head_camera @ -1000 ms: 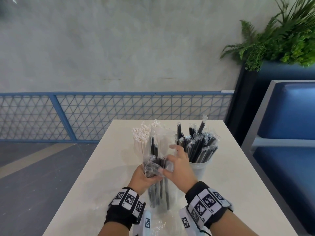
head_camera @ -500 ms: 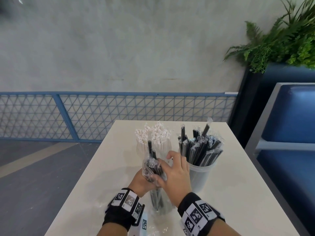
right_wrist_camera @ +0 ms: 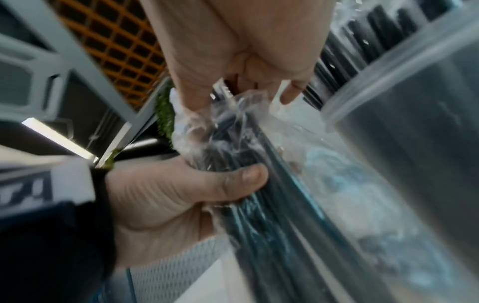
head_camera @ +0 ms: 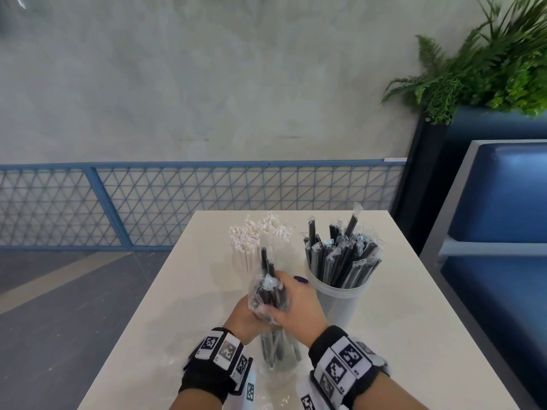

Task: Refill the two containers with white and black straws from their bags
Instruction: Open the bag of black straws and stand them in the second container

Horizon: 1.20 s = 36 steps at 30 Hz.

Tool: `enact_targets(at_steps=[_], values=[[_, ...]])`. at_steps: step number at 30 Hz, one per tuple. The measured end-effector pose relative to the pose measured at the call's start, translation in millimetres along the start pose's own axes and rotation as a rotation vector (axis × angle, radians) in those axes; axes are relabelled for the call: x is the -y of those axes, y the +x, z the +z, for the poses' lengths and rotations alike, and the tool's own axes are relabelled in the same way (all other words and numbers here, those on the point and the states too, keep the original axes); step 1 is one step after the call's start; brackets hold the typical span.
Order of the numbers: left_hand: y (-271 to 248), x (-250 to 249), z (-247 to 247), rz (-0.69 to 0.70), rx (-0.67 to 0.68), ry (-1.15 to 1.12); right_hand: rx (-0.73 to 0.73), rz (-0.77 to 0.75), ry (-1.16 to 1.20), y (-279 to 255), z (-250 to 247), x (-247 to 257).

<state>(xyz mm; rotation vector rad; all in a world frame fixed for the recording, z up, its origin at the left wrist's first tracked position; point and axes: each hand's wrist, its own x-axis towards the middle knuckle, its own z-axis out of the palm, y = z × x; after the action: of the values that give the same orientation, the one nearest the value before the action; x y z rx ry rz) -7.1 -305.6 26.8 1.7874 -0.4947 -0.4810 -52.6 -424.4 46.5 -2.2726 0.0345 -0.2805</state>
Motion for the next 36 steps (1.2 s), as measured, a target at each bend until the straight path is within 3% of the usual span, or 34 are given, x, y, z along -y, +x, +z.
enact_targets(at_steps=[5,7,10,13,18,20,26,33,36], values=[[-7,-4,7,0.035,0.031,0.086,0.003,0.12,0.205,-3,6,-2],[-3,1,7,-0.017,0.032,0.128,-0.046,0.17,0.298,-4,13,-4],[1,8,6,-0.18,0.113,-0.008,-0.092,0.227,0.373,-2,19,-9],[-1,11,3,-0.082,0.106,0.13,-0.102,0.273,0.415,5,15,-12],[-6,-14,-7,0.06,0.182,0.02,-0.169,0.284,0.378,9,-7,-14],[-4,-27,-9,0.102,0.092,0.009,-0.188,0.265,0.347,8,-11,-13],[3,-73,4,0.469,-0.4,0.283,-0.202,0.245,0.295,5,-4,-11],[12,-59,-6,0.332,-0.682,0.163,-0.133,0.271,0.331,1,-3,-16],[13,-54,-8,0.305,-0.641,0.05,-0.105,0.281,0.516,1,-2,-19]])
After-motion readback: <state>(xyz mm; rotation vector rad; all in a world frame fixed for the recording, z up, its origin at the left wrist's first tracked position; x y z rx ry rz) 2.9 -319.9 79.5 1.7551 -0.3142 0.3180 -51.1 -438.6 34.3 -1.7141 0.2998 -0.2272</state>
